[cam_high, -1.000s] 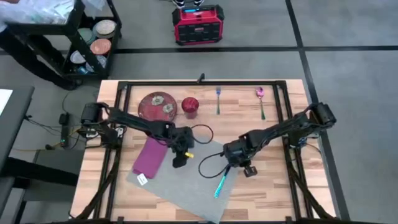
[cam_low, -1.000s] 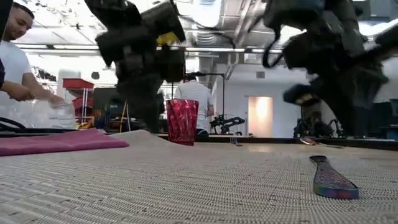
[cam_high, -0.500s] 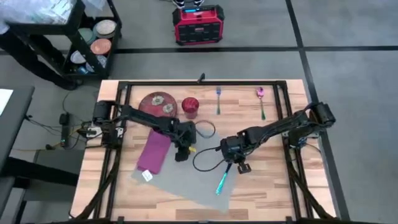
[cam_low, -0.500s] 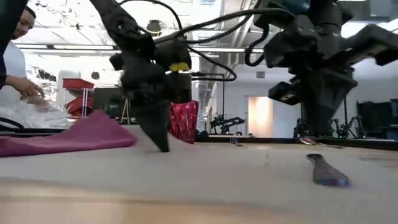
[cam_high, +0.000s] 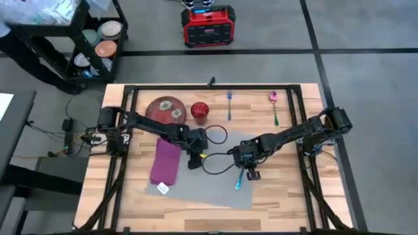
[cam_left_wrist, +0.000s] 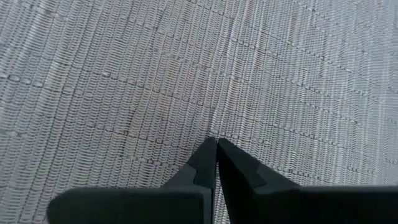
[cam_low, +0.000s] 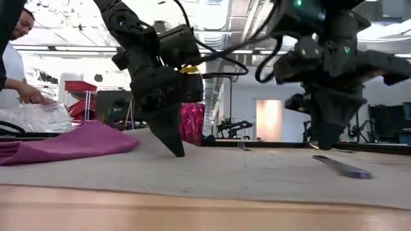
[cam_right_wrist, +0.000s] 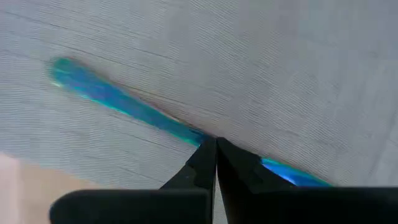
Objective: Set table place
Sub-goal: Put the blue knife on the middle right of the gray place mat
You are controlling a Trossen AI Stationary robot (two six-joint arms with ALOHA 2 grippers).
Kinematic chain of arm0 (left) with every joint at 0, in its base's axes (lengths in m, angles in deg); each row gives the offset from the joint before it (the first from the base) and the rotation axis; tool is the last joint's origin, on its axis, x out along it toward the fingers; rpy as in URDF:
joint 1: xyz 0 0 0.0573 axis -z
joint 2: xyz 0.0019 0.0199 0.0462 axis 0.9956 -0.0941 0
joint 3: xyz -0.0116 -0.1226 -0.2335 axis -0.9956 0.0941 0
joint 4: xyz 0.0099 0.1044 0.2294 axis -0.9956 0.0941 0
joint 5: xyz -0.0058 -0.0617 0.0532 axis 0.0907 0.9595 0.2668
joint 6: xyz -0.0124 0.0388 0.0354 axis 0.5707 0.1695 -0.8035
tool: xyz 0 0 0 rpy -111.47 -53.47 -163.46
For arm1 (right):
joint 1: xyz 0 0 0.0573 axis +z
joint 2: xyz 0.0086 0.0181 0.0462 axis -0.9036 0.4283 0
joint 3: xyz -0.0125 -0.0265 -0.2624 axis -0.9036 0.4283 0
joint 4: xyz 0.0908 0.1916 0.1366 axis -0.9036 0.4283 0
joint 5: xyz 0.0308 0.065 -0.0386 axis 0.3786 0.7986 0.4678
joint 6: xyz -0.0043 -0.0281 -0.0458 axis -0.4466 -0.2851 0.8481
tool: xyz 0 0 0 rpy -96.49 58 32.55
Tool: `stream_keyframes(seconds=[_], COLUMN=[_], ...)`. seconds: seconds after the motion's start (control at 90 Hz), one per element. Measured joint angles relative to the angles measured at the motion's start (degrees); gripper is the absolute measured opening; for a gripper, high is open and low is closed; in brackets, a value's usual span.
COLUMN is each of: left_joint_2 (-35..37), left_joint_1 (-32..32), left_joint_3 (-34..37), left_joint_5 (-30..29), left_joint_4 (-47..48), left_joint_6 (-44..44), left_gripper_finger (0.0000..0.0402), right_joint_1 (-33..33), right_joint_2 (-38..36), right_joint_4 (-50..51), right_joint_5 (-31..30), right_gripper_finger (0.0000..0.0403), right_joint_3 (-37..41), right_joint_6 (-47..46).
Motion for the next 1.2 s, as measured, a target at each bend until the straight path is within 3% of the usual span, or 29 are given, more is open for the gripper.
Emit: stream_keyframes(seconds=[0.267,0.456,1.011,1.2], left_joint_2=[-0.02,-0.02,-0.02,-0.02], left_joint_1=[0.98,0.99,1.02,1.02], left_joint_3=[0.04,0.04,0.07,0.1], left_joint_5=[-0.18,-0.42,-0.64,-0.67], left_joint_4=[-2.78,-2.79,-3.09,-3.52], left_joint_6=[3.28,3.81,4.24,4.18], left_gripper_finger=[0.0,0.0,0.0,0.0], right_joint_1=[0.25,1.4,0.52,0.39], right_joint_2=[0.0,0.0,-0.01,0.0], right_joint_4=[1.49,6.05,2.15,0.36], right_joint_5=[-0.09,-4.59,-4.45,-4.11], right_gripper_finger=[0.0,0.0,0.0,0.0], right_joint_3=[0.14,0.16,3.5,3.76], right_joint_6=[-2.0,-4.03,-3.94,0.11])
